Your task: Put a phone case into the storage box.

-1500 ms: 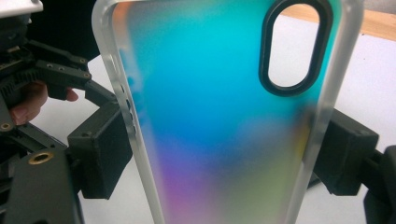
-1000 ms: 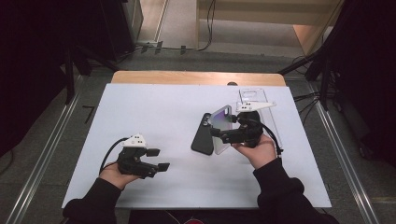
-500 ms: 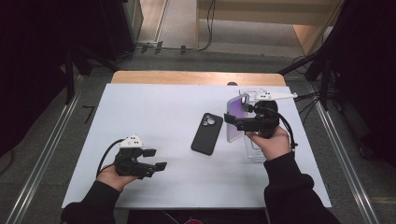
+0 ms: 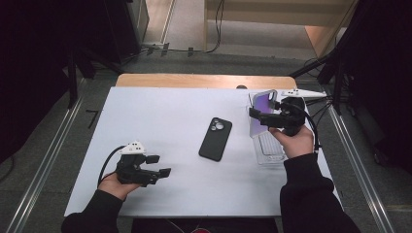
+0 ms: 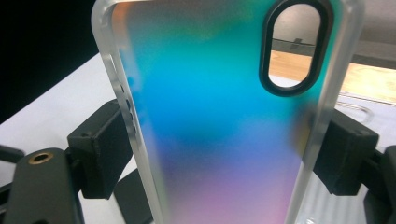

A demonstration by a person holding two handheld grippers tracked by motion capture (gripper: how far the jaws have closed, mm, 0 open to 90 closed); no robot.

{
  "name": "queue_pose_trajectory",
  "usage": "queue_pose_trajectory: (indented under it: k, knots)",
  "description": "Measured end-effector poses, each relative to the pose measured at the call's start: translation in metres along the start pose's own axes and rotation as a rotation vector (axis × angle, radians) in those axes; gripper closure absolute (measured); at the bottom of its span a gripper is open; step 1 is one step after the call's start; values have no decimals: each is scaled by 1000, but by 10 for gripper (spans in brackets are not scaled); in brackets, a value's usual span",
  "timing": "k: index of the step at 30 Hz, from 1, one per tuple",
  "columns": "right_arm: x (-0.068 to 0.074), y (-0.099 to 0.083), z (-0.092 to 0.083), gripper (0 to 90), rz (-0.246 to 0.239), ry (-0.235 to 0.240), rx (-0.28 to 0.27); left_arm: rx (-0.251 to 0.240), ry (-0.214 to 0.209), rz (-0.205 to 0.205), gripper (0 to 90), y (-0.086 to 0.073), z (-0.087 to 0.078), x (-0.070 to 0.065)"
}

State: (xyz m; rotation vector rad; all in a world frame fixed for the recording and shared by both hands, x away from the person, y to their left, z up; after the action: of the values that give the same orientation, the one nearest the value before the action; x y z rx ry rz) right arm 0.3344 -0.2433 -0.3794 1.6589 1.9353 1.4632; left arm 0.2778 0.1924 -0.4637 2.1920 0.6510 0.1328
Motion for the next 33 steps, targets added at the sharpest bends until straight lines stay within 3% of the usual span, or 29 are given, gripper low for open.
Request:
queue_pose_trajectory:
  k: [7, 14, 23, 30, 33]
  knots:
    - [-17, 6, -3, 150, 21, -67, -31, -1, 1, -4, 283, -1, 1, 1]
    - [-43, 16, 2, 149, 51, -139, -51, -3, 0, -5, 283, -1, 1, 2]
    - [-66, 23, 29, 149, 103, -177, -37, -4, -7, -6, 283, 0, 3, 1]
    - [-74, 30, 53, 149, 70, -239, -47, -5, -12, -4, 282, 0, 2, 1]
    - [-80, 33, 64, 149, 93, -254, -45, -6, -13, -5, 283, 0, 3, 2]
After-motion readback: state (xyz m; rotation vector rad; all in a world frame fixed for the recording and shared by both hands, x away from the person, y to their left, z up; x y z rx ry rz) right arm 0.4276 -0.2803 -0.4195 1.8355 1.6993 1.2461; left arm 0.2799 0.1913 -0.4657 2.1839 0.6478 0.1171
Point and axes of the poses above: each handheld gripper's, and its own axes: z roughly forward along the jaws, y roughly out of its top, x roughly to its left, the point moved 1 cm from there along z, roughly forward along the jaws, and after that the axes turned 12 degrees about z, right-handed, at the moved point
